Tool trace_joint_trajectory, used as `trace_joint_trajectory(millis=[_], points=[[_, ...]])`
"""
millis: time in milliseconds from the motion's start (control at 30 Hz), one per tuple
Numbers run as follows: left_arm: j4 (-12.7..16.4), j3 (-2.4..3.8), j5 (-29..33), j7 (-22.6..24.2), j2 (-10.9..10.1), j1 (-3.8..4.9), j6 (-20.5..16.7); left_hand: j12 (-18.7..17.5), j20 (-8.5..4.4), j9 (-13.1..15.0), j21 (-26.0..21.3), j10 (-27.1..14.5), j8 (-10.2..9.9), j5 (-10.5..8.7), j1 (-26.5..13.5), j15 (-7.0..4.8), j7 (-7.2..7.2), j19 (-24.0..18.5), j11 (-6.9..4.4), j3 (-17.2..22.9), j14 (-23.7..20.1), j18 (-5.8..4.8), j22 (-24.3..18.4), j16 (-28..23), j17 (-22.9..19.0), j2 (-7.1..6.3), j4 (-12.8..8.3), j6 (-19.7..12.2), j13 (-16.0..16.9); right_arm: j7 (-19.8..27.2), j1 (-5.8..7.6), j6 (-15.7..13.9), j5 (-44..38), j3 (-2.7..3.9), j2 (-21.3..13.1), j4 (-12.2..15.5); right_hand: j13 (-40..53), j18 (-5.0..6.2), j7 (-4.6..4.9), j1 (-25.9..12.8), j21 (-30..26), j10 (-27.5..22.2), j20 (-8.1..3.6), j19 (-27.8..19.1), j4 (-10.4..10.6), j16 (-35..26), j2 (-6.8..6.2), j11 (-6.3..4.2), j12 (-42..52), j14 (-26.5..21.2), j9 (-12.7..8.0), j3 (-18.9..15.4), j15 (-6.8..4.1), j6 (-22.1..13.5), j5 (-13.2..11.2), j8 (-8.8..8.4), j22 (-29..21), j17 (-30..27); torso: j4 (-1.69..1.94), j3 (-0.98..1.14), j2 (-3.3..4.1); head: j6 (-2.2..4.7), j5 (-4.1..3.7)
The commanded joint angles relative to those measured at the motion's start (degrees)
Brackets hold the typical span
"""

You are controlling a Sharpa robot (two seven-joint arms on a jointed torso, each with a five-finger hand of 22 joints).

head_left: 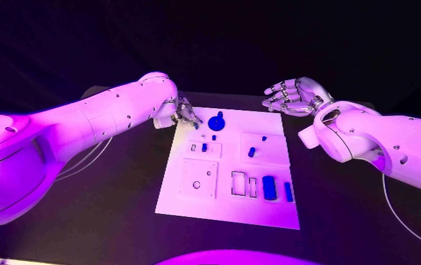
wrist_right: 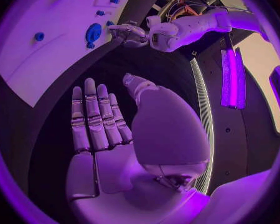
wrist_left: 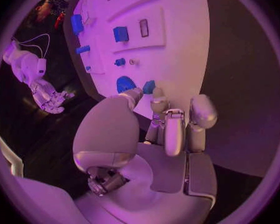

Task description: Assemble the parts on the task board

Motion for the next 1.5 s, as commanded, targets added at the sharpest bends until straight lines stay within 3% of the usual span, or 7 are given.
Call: trace_joint_trajectory(millis=[33, 367, 400, 567, 767, 967, 1500], points=[[0.04, -0.01, 0.9, 0.87, 0.12, 0.01, 1.44, 0.38, 0.07, -0.11, -0.1, -0.2, -0.2, 0.09, 1.03, -0.05, -0.02, -0.33, -0.36, 0.56, 3.92, 0.12, 0.1, 0.03, 9.92, -0.04, -0.01, 0.42, -0.08, 0.65, -0.03, 0.78, -0.11, 0.01, 0.06, 0.04, -0.07, 0.79, 3.13, -0.39, -0.17, -0.48, 0.08, -0.37, -0.27, -0.22, 0.37, -0.02, -0.1, -0.47, -0.06, 0.17, 0.11, -0.54, -0.2, 0.38, -0.09, -0.1, 0.01, 0.04, -0.01, 0.0, 0.03], [0.01, -0.07, 1.39, 1.12, -0.01, 0.01, 1.66, 0.48, -0.06, -0.15, -0.04, 0.0, 0.14, 0.05, 3.52, -0.29, -0.35, -0.29, -0.66, 1.81, 4.03, 0.09, 0.29, 0.18, 10.19, 0.77, -0.08, 0.81, -0.08, 0.61, -0.03, 0.79, -0.11, 0.01, 0.06, 0.09, -0.07, 0.79, 3.13, -0.4, -0.17, -0.48, 0.08, -0.4, -0.27, -0.24, 0.38, -0.02, -0.1, -0.48, -0.07, 0.17, 0.12, -0.55, -0.2, 0.39, -0.12, -0.11, 0.03, 0.04, -0.02, -0.11, 0.04], [0.02, -0.07, 1.61, 1.2, -0.05, 0.01, 1.58, 0.64, -0.22, -0.09, 0.06, 0.31, 0.39, 0.08, 6.12, -0.52, -0.61, -0.16, -0.92, 3.72, 4.1, 0.06, 0.57, 0.27, 10.37, 1.95, -0.72, 0.77, 0.15, 0.61, -0.03, 0.81, -0.11, 0.01, 0.06, 0.09, -0.07, 0.79, 3.13, -0.4, -0.17, -0.48, 0.08, -0.4, -0.27, -0.24, 0.38, -0.02, -0.1, -0.48, -0.07, 0.17, 0.12, -0.55, -0.2, 0.39, -0.12, -0.11, 0.01, 0.05, -0.02, -0.1, 0.04], [0.2, -0.08, 2.71, 1.36, -0.33, 0.0, 1.3, 0.76, -0.49, 0.88, 0.41, 1.0, 1.83, 0.22, 10.07, -0.73, -0.76, 0.25, -1.15, 8.68, 4.3, -0.08, 1.34, 0.5, 10.8, 2.59, -2.16, 0.47, 0.33, 0.6, -0.03, 0.83, -0.11, 0.01, 0.07, 0.05, -0.07, 0.79, 3.13, -0.4, -0.17, -0.48, 0.08, -0.4, -0.27, -0.24, 0.38, -0.02, -0.1, -0.48, -0.07, 0.17, 0.12, -0.55, -0.2, 0.39, -0.12, -0.11, -0.04, 0.02, -0.03, -0.05, 0.08], [1.08, -0.08, 4.66, 1.24, -1.31, -0.01, 0.51, 0.72, -0.46, 1.58, 0.56, 1.24, 2.69, 0.2, 10.37, -0.68, -0.71, 0.38, -1.08, 11.66, 4.34, -0.14, 1.64, 0.55, 10.9, 1.83, -2.48, 0.01, 0.18, 0.58, -0.04, 0.87, -0.11, 0.0, 0.03, 0.02, -0.07, 0.79, 3.13, -0.4, -0.17, -0.48, 0.08, -0.4, -0.27, -0.24, 0.38, -0.02, -0.1, -0.48, -0.07, 0.17, 0.12, -0.55, -0.2, 0.39, -0.12, -0.11, 0.03, 0.05, -0.1, 0.09, 0.11], [4.17, -0.09, 7.14, 0.96, -3.56, -0.02, -0.83, 2.12, -0.68, 3.17, 1.5, 3.32, 4.87, 0.55, 7.6, -0.93, -0.81, 1.41, -1.31, 23.44, 4.8, -0.41, 3.38, 1.01, 11.88, -2.88, -6.05, 0.18, 1.88, 0.57, -0.04, 0.86, -0.11, 0.0, -0.16, 0.06, -0.07, 0.8, 3.13, -0.44, -0.16, -0.5, 0.11, -0.47, -0.28, -0.27, 0.41, -0.01, -0.1, -0.49, -0.08, 0.17, 0.13, -0.55, -0.2, 0.41, -0.23, -0.16, 0.24, 0.03, -0.2, -0.03, 0.0], [17.67, -0.08, 8.89, 1.41, -11.75, -0.04, -4.75, 3.27, -1.11, 3.55, 2.91, 5.45, 5.61, 0.85, 4.73, -1.42, -1.28, 3.4, -1.82, 28.2, 5.47, -0.94, 6.35, 1.76, 13.61, -4.65, -8.98, 1.41, 3.44, 0.59, -0.18, 0.84, -0.11, -0.01, -0.7, 0.13, -0.07, 0.81, 3.14, -0.48, -0.15, -0.49, 0.12, -0.52, -0.27, -0.3, 0.45, -0.01, -0.09, -0.5, -0.08, 0.19, 0.14, -0.55, -0.2, 0.44, -0.33, -0.2, 0.41, -0.1, -0.32, -0.08, 0.27]])
